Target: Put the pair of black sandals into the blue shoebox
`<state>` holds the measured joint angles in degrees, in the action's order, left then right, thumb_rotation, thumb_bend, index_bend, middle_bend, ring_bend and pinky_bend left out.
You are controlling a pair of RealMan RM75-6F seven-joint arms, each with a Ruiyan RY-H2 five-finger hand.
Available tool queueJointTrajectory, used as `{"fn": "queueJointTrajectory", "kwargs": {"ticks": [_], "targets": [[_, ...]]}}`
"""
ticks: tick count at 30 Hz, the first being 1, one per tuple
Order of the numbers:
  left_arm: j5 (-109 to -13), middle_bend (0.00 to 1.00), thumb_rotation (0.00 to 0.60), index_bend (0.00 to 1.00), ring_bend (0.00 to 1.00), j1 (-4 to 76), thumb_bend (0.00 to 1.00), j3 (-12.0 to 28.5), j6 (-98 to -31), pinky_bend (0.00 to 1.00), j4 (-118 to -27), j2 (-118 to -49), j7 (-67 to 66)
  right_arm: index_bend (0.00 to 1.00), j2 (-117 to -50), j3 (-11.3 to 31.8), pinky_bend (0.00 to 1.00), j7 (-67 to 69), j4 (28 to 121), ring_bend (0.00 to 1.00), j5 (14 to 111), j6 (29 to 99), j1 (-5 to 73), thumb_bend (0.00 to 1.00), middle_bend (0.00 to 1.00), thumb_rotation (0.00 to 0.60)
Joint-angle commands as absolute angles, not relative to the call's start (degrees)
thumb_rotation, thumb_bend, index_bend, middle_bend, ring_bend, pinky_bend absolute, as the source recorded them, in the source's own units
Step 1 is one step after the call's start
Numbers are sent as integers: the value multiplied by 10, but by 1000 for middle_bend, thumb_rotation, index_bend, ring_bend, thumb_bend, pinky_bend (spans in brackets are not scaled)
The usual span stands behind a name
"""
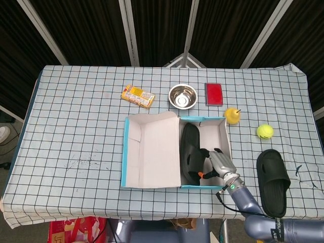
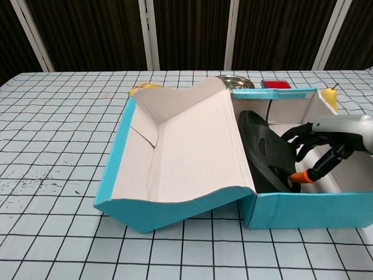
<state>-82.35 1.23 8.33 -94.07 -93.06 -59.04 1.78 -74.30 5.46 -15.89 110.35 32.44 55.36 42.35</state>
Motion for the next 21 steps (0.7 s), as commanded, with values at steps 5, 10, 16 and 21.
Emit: {"fn": "queueJointTrajectory", "kwargs": {"ticks": [5,10,16,21], "targets": [[-823,35,600,159,0,11,503,84,-942,117,-931,-590,19,617,-732,49,0,-168,1107,138,314,532,433,492,426,600],[-823,35,600,159,0,11,503,84,-942,117,-931,-589,20,501,-730,45,0,-175,1107,85,310,526,439,445,321,600],[-823,35,600,159,0,11,503,84,-943,117,-931,-589,20,381,-729,46,0,-180,1111,55,298,528,447,352,247,600],[-824,34,600,159,0,11,503,83,-943,117,-931,-590,19,381,-747,62,0,-172,1111,55,287,568,444,352,247,600]]}}
